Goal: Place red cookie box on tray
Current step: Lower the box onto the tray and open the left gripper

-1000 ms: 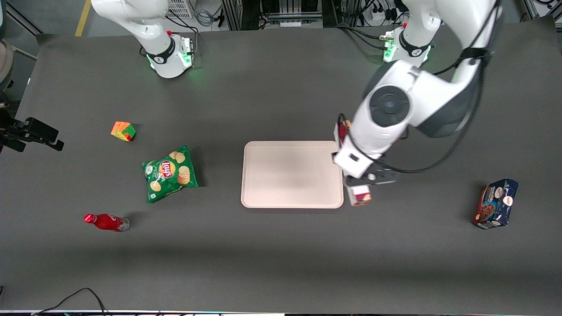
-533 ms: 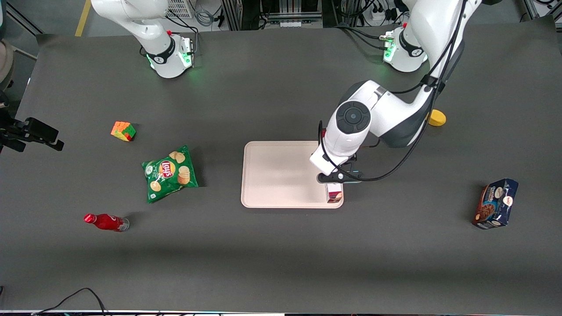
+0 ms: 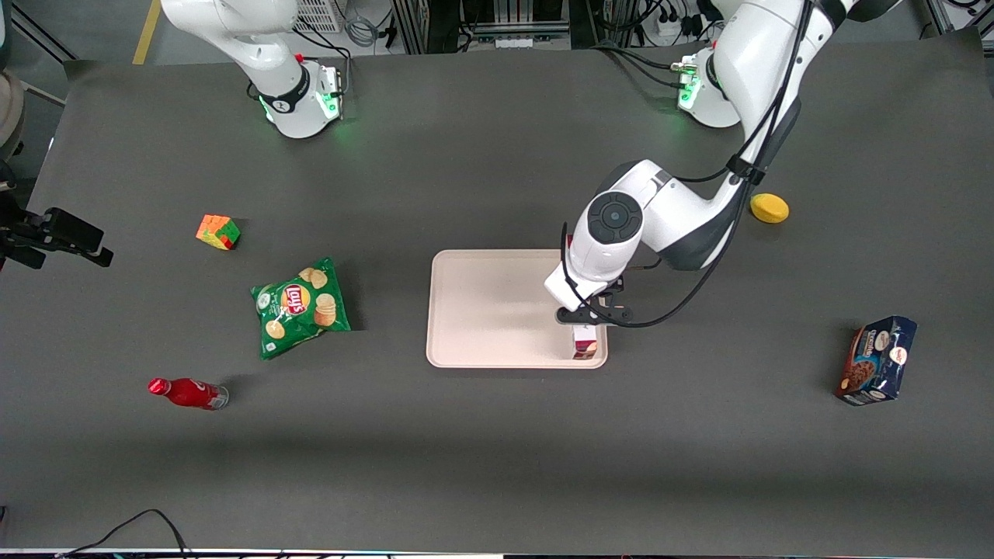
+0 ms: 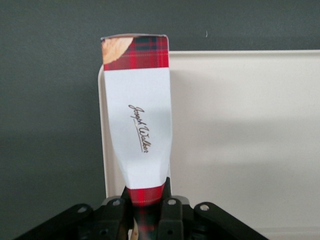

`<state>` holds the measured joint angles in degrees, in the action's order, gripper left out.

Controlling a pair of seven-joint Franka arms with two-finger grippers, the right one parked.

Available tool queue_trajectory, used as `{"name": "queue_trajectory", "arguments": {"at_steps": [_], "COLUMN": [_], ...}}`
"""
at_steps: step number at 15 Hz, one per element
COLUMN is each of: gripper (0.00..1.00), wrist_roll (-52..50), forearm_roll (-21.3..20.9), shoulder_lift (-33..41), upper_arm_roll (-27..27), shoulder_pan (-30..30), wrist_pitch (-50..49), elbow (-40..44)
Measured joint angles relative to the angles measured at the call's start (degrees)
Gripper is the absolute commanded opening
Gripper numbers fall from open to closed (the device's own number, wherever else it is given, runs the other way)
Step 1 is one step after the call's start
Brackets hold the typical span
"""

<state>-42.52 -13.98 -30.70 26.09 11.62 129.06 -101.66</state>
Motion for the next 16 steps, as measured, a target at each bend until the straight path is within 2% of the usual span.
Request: {"name": "queue_trajectory", "arguments": {"at_steps": [6, 13, 14, 15, 16], "gripper": [0.14, 0.17, 0.21, 0.34, 0.57], "wrist_roll": [0.0, 0.0, 0.0, 0.0, 0.0], "forearm_roll": [-0.1, -3.2, -3.3, -3.4, -3.4], "shoulder_lift": [-0.1, -2.4, -2.6, -2.6, -2.6], "upper_arm_roll": [-0.3, -1.1, -1.2, -1.3, -1.4], "shoulder_pan": [0.0, -0.3, -0.4, -0.4, -0.4], "wrist_pitch": [2.3, 7.0, 7.2, 7.2, 7.3], "elbow": [-3.1, -3.6, -3.6, -3.6, -3.6]}}
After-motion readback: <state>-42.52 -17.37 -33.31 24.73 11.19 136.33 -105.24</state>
